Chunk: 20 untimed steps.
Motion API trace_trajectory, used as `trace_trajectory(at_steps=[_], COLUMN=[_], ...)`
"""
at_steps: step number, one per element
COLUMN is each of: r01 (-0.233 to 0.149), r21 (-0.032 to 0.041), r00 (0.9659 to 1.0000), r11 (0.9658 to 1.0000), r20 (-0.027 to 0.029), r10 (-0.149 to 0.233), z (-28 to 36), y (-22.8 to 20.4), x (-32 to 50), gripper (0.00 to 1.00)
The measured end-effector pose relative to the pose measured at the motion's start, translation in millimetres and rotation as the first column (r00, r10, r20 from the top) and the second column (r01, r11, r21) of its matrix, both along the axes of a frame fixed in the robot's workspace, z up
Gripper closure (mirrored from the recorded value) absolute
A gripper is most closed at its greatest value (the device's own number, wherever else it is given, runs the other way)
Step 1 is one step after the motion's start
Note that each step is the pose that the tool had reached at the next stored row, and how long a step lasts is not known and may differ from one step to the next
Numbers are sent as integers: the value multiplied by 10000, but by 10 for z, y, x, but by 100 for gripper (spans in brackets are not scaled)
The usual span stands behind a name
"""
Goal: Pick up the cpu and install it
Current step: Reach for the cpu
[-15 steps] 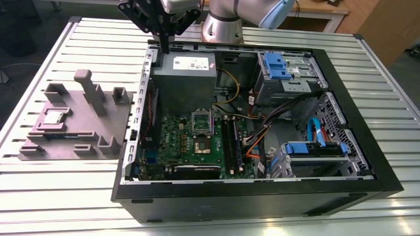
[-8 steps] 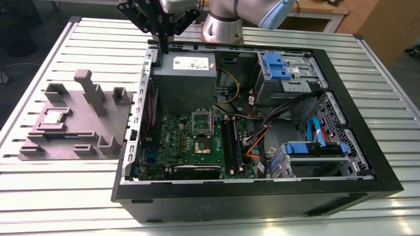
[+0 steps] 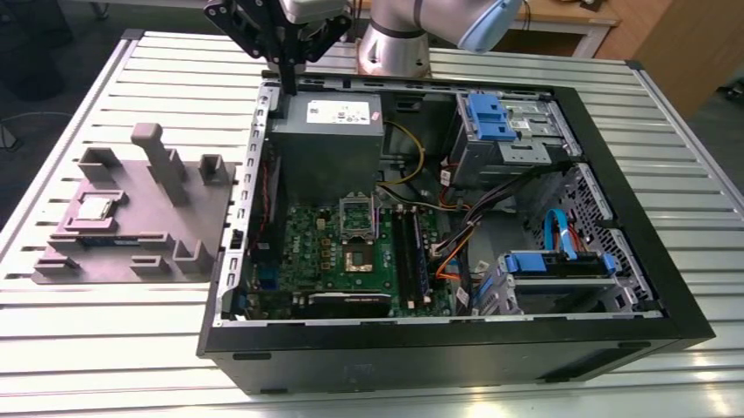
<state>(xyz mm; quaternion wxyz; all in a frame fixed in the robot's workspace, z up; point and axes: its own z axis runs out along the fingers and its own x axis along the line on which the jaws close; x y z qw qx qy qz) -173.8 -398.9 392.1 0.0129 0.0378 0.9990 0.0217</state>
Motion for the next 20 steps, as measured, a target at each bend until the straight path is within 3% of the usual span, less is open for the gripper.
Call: trace_trajectory(at_steps=[20], r01=[1], r21=[0], r00=[10000], r11=[10000], r20=[0], r10=[-1], z=[0], y=[0], x=[-66], gripper=[90])
